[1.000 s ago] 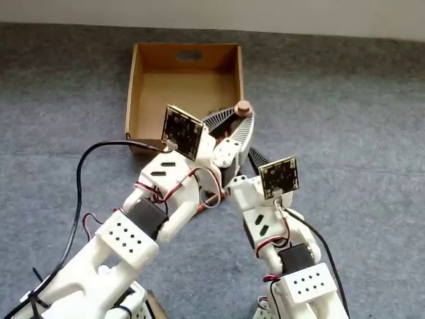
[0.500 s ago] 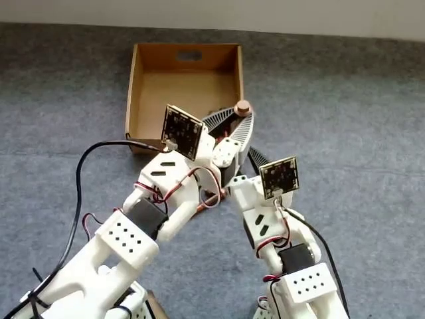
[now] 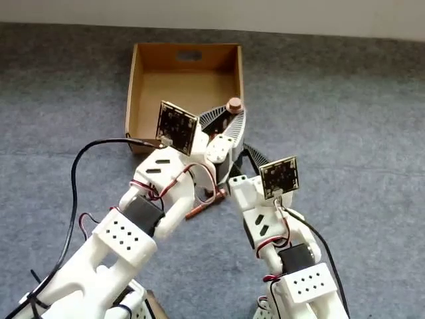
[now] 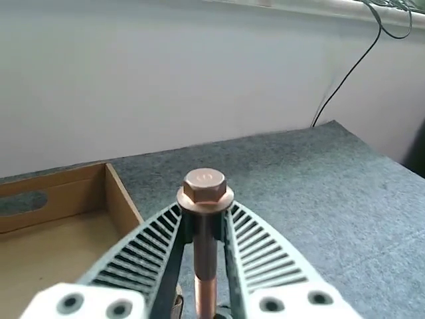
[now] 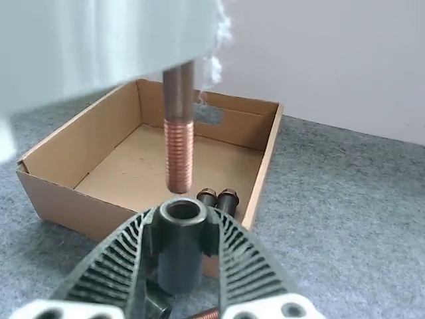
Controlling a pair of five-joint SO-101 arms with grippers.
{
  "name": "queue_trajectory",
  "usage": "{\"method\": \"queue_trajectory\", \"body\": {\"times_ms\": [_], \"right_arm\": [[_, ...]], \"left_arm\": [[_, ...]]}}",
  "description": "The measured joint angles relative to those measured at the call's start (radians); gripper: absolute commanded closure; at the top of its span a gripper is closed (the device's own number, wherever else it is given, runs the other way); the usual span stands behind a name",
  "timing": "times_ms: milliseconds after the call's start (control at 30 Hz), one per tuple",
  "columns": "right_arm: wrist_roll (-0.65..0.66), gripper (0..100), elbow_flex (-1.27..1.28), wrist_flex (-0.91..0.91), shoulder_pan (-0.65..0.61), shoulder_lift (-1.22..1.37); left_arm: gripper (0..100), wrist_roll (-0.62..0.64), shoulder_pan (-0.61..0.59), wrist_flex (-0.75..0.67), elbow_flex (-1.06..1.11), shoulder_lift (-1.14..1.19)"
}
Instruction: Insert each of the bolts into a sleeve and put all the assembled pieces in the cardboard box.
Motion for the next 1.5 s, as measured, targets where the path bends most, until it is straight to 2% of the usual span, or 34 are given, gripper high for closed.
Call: {"method": "queue_trajectory", "body": {"times_ms": [333,567,1500], "right_arm": [[0.0,99.1,0.0,0.0,0.0,0.0],[0.002,99.1,0.0,0.0,0.0,0.0],[0.002,99.1,0.0,0.0,0.011,-0.017]], "left_arm": [[99,0.0,0.006,0.0,0.006,0.0],[99,0.002,0.003,0.052,0.014,-0.002],[99,0.0,0.028,0.055,0.014,0.0]]}}
